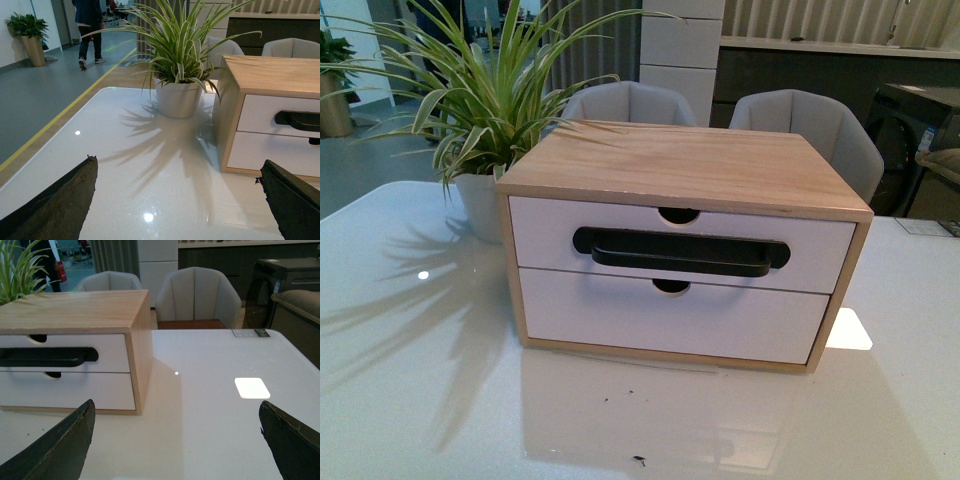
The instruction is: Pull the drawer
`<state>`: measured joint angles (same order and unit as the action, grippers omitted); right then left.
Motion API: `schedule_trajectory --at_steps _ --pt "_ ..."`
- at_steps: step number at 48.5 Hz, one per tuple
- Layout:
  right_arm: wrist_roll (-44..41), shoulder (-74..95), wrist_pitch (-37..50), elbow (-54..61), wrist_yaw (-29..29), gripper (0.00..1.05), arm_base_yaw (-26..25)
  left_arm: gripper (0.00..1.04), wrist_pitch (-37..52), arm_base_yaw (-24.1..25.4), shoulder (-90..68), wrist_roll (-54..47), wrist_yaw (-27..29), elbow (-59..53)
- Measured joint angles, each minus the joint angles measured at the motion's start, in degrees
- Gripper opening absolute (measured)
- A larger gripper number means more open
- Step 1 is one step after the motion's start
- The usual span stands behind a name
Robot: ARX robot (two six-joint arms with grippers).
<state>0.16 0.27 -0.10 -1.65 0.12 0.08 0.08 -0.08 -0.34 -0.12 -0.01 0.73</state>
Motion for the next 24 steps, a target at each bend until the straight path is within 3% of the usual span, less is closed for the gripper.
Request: schedule_trajectory --at_steps 1,4,9,16,21,24 --pt "0.0 0.0 0.0 0.0 0.0 0.96 0.0 0.97 0.0 0.0 0.0 0.0 0.0 0.0" --pt "3.8 2.6 -3.9 -1.0 7.4 0.96 2.3 0.97 -2.0 -0.4 -0.9 3.1 0.1 0.3" --pt "7.8 8.0 -4.1 -1.4 9.7 0.96 2.6 0.97 -0.7 -2.8 -4.8 5.1 1.2 0.4" --pt "9.3 18.6 -0.1 -6.4 2.6 0.96 0.1 0.97 9.3 -10.0 -17.7 4.0 0.0 2.1" --pt "4.7 31.6 1.1 -13.3 -4.5 0.96 -2.3 0.97 20.8 -16.0 -34.2 -1.6 -4.7 7.4" --pt "1.9 36.0 1.1 -15.7 -6.4 0.96 -2.7 0.97 22.9 -17.6 -40.0 -4.5 -7.0 9.6"
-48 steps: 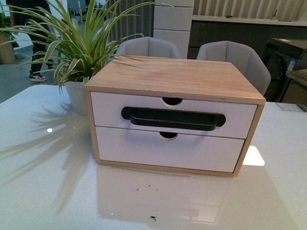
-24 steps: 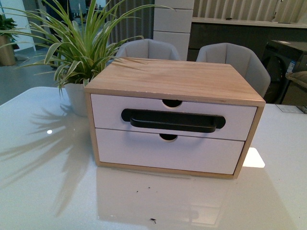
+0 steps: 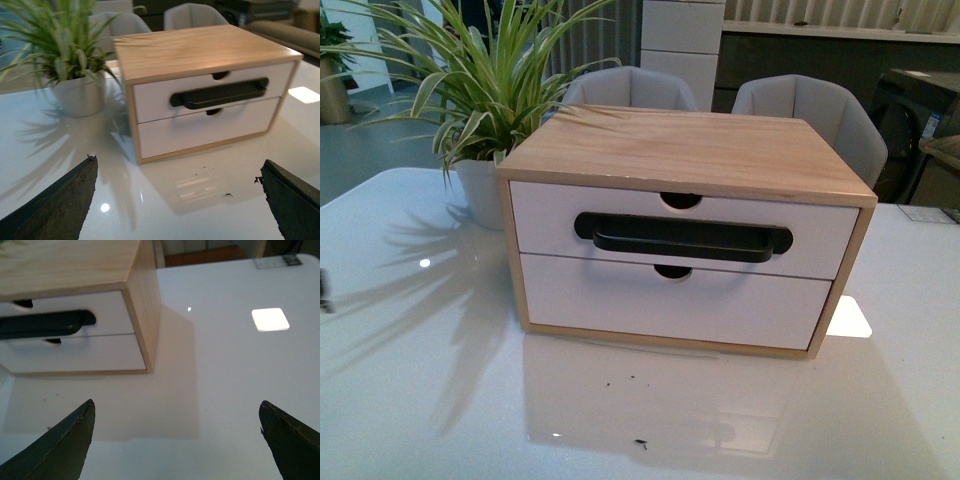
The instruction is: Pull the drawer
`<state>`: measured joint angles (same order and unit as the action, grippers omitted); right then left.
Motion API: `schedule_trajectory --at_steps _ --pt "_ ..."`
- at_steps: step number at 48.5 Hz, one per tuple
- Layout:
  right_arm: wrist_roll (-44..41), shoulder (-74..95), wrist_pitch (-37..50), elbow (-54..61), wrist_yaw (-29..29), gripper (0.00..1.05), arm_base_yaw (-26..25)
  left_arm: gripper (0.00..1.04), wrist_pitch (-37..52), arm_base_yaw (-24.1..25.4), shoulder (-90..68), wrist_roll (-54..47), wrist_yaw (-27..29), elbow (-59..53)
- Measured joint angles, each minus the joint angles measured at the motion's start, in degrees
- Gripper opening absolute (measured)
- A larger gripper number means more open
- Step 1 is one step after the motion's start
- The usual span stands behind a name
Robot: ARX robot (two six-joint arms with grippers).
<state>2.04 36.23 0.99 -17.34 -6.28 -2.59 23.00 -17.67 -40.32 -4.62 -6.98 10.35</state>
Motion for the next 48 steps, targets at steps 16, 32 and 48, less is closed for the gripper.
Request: schedule_trajectory --at_steps 16,32,48 --pt "-18.7 20.3 -3.9 -16.7 -10.8 0.96 0.3 0.97 -1.8 -7.4 -29.8 -18.8 -14.3 19.1" --pt "-34.5 35.1 -13.3 -29.2 -15.8 0.96 5.4 0.97 -15.2 -10.3 -44.6 -34.1 -23.4 36.6" --pt "-45.2 46.5 -17.2 -37.7 -18.0 0.96 10.3 0.97 -30.4 -12.4 -57.4 -51.4 -20.6 51.3"
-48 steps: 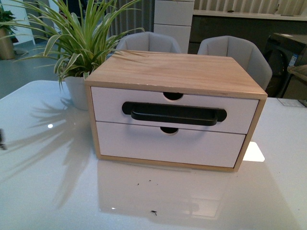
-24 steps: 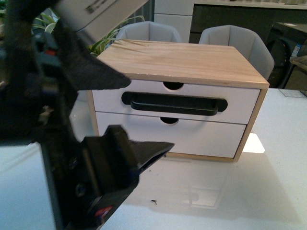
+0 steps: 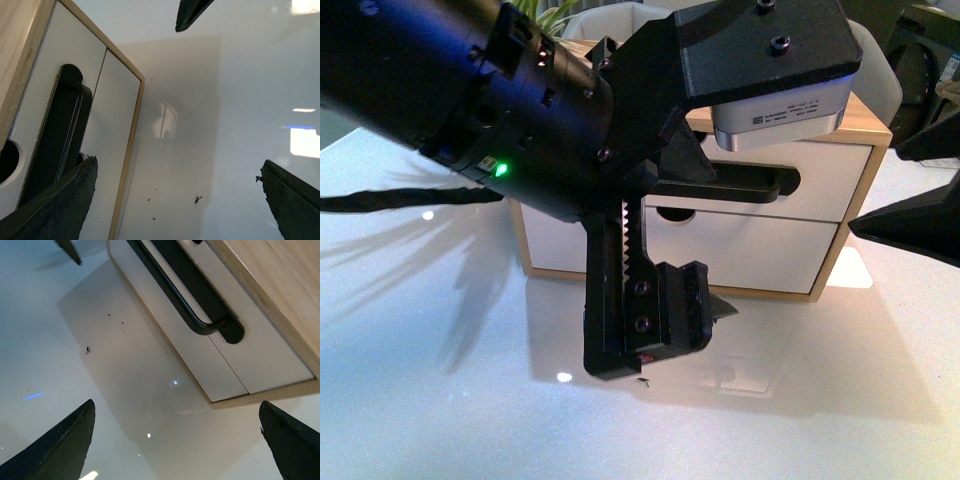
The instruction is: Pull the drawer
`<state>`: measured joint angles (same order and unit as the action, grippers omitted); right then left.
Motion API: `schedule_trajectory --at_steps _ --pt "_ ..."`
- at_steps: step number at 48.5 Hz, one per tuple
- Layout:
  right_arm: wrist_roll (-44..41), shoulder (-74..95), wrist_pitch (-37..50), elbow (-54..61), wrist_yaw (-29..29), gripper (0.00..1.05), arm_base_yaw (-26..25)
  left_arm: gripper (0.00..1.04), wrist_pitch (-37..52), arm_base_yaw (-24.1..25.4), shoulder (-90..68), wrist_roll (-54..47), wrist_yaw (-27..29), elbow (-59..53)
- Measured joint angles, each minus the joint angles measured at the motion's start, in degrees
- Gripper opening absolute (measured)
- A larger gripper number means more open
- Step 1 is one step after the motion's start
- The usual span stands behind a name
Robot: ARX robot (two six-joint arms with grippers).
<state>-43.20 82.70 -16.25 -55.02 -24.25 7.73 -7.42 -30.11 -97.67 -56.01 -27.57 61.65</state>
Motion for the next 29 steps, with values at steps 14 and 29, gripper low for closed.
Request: schedule_trajectory --at_steps 14,29 --pt "-3.2 8.4 -0.1 -5.9 -1.6 0.96 3.8 0.97 -4.8 1.0 -9.2 -7.8 3.7 10.1" --pt "-3.4 11.3 0.5 -8.0 -3.9 0.96 4.6 0.97 -6.6 4.4 -15.5 -9.7 5.8 16.3"
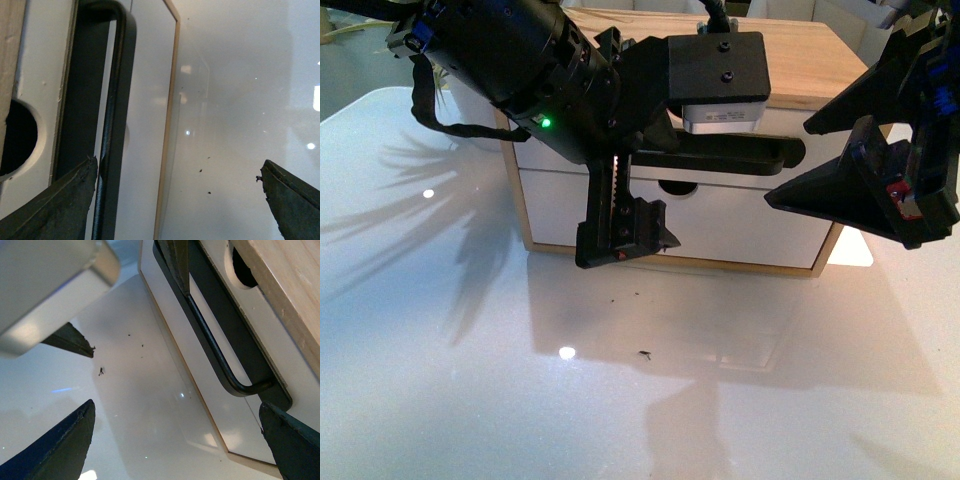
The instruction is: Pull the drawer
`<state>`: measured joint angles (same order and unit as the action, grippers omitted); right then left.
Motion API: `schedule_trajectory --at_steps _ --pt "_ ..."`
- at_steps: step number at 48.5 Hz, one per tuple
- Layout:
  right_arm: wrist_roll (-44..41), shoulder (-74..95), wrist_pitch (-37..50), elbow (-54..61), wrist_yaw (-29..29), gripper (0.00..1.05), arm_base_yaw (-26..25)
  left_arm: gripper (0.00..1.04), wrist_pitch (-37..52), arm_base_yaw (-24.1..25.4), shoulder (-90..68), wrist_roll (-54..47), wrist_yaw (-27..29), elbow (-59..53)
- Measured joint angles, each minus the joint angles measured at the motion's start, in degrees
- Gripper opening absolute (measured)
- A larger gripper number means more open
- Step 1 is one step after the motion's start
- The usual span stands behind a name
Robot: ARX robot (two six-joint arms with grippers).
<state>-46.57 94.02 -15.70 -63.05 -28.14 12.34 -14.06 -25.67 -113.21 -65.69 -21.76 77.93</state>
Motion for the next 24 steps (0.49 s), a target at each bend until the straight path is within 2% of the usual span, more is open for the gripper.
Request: schedule_trajectory --at_steps 24 --pt "-0.9 4.7 0.6 -3.5 -1.2 0.96 0.1 0.97 -2.0 2.6 -3.7 -3.6 2.2 4.5"
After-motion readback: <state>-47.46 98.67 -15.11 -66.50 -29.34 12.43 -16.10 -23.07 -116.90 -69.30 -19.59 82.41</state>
